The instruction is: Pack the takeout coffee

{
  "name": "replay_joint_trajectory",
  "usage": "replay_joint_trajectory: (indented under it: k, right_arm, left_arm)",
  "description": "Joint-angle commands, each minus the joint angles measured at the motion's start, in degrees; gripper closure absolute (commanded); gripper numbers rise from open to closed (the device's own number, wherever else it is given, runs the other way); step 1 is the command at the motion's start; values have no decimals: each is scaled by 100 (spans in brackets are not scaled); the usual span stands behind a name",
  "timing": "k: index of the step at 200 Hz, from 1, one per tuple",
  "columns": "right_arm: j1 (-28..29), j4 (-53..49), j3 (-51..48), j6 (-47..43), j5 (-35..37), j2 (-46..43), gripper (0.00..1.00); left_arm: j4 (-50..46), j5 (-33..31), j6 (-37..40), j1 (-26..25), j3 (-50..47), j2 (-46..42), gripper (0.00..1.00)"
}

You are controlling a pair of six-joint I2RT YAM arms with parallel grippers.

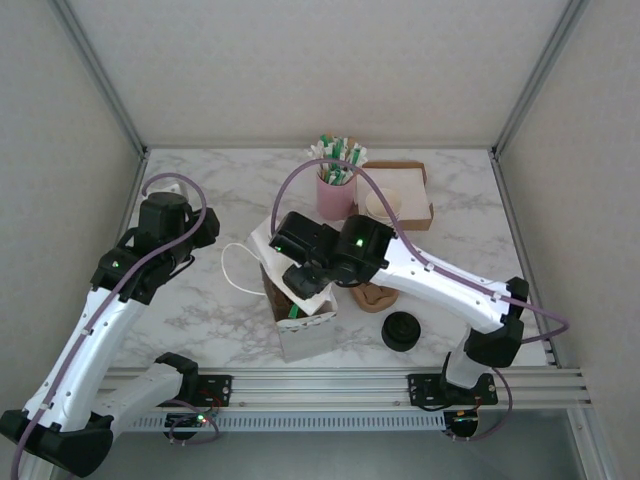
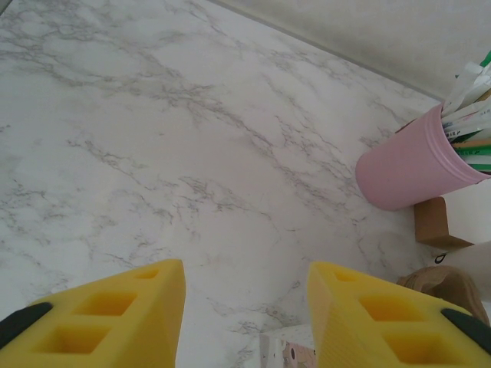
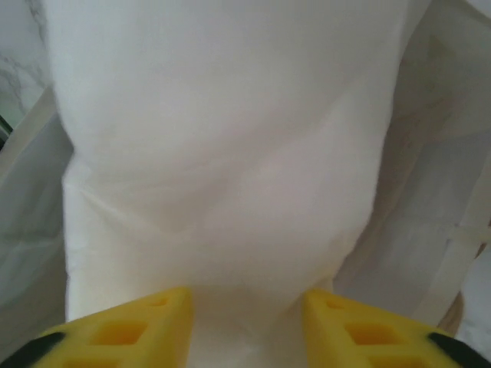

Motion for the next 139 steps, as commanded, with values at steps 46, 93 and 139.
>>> replay_joint_trajectory:
  k: [46,93,139]
  right_arm:
    - [59,1256,-579,-326,221,-1172,38]
    - [-103,1714,-715,165,345,-990,55]
    - [-214,1734,-395,513,-109,-162,64]
  left_arm:
    - [-1,-107,23,43,-65,-27,54]
    - [20,-74,-23,50,-74,2,54]
    - [27,-42,-39,43,-100,3,54]
